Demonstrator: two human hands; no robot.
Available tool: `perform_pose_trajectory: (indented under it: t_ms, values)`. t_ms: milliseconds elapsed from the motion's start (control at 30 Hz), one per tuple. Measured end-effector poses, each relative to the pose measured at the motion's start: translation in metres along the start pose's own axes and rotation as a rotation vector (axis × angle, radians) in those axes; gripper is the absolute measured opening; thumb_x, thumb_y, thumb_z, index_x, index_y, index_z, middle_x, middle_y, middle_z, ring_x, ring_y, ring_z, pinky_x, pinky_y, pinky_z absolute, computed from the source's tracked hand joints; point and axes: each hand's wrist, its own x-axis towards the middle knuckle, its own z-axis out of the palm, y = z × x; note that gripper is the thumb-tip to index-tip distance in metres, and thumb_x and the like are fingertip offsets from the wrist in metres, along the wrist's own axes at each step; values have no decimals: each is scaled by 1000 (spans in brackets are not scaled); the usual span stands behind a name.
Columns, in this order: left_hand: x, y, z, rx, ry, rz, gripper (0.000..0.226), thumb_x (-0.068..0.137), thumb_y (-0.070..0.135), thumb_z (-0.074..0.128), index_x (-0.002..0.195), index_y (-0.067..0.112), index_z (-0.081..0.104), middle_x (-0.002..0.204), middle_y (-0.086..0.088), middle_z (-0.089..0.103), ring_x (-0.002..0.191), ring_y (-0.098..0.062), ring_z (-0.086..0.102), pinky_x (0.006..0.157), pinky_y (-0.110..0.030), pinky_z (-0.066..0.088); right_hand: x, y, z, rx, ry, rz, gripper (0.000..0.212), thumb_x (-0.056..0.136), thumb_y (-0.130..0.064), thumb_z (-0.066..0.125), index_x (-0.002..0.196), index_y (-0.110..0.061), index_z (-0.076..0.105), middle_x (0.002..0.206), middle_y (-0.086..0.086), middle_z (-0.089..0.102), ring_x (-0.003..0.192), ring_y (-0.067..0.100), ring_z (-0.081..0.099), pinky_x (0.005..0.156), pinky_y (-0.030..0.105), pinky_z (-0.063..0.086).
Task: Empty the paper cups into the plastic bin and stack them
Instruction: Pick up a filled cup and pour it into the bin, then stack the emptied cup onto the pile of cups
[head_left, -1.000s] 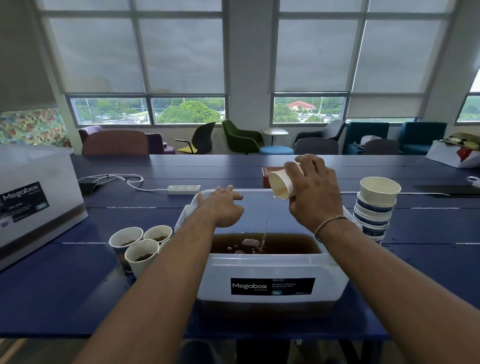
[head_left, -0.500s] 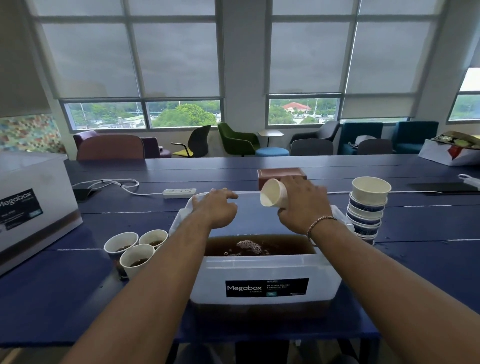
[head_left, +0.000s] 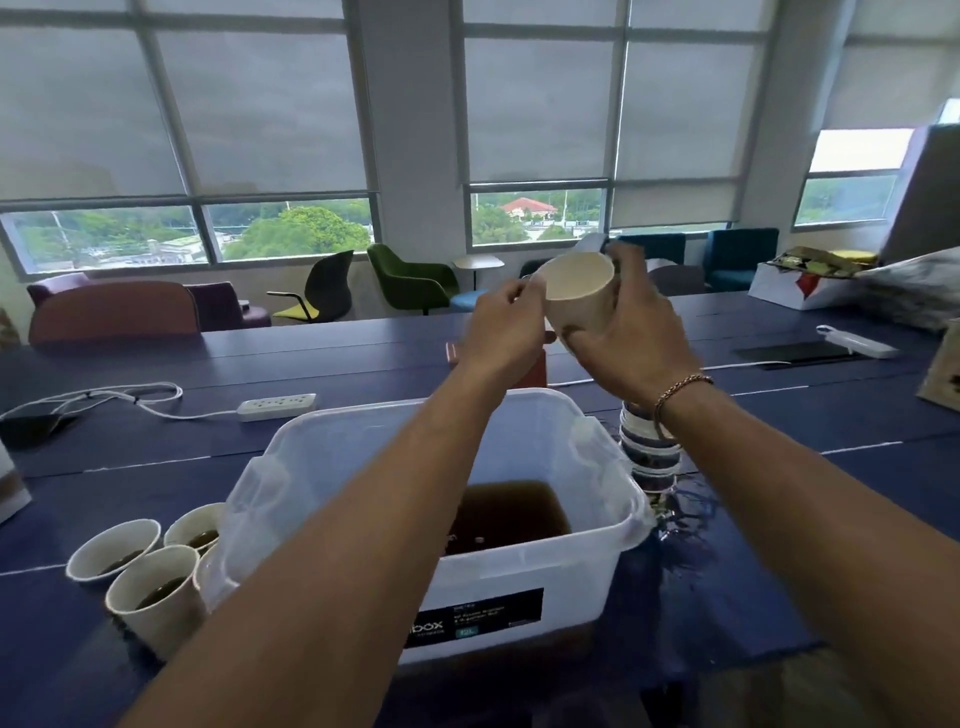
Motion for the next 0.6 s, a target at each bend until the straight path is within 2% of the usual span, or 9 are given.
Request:
perform_pose_trajectory:
  t_ms: [33,67,100,167,267,367,433,500,600]
  values:
    - [3,5,12,-42,-24,-9,34,102,37,44,117,15,65,113,-6,68,97,-21,65,67,-25,56,3,7,-8,1,11,10,73,76,-29,74,136,-27,33,129,7,57,106,30,59,81,32,48]
    - [6,8,21,-67,-49,-8,37,99,42,44,116,17,65,112,-6,69,99,-23,66,77,-34,58,6,13,-15,8,10,22,71,76,-31,72,136,-27,34,128,6,58,106,30,59,82,32,49]
    - [7,10,30,-70,-70,-10,40,96,49,43,112,20,65,110,-5,70,100,-25,67,86,-43,57,9,20,-23,12,12,40,70,77,-34,71,136,-28,35,128,6,59,107,29,59,85,34,50]
    - [11,11,47,-55,-110,-19,41,92,56,38,101,26,65,108,-5,71,100,-28,67,95,-50,51,12,32,-37,8,31,82,68,79,-39,70,137,-28,36,128,5,59,109,28,58,89,37,50]
    - [11,12,65,-40,-149,-39,41,95,56,36,102,26,63,113,-6,69,107,-29,64,99,-50,49,10,45,-47,8,39,132,66,81,-41,70,135,-26,35,129,7,57,109,28,57,90,43,51]
    - [7,8,75,41,-252,-65,46,103,50,31,122,20,59,127,-9,63,115,-26,58,99,-42,45,2,60,-46,-28,-31,201,66,79,-49,68,132,-28,35,127,6,57,108,29,57,88,49,53]
    - [5,2,78,165,-345,-73,54,105,47,24,140,14,49,144,-10,50,126,-25,49,101,-36,36,-4,67,-45,-110,-162,324,79,74,-58,67,137,-25,32,132,8,53,112,29,55,91,48,51]
    - [6,-6,75,244,-369,-72,59,105,49,21,146,12,41,151,-8,43,134,-24,42,106,-35,30,-9,71,-42,-162,-225,418,93,68,-61,70,141,-21,28,139,10,46,121,31,48,97,49,46]
    - [10,-15,58,279,-337,-55,62,103,55,22,149,16,38,152,-6,43,136,-21,43,114,-41,30,-8,63,-37,-198,-82,402,92,71,-59,71,144,-21,29,144,9,41,130,32,39,102,49,42]
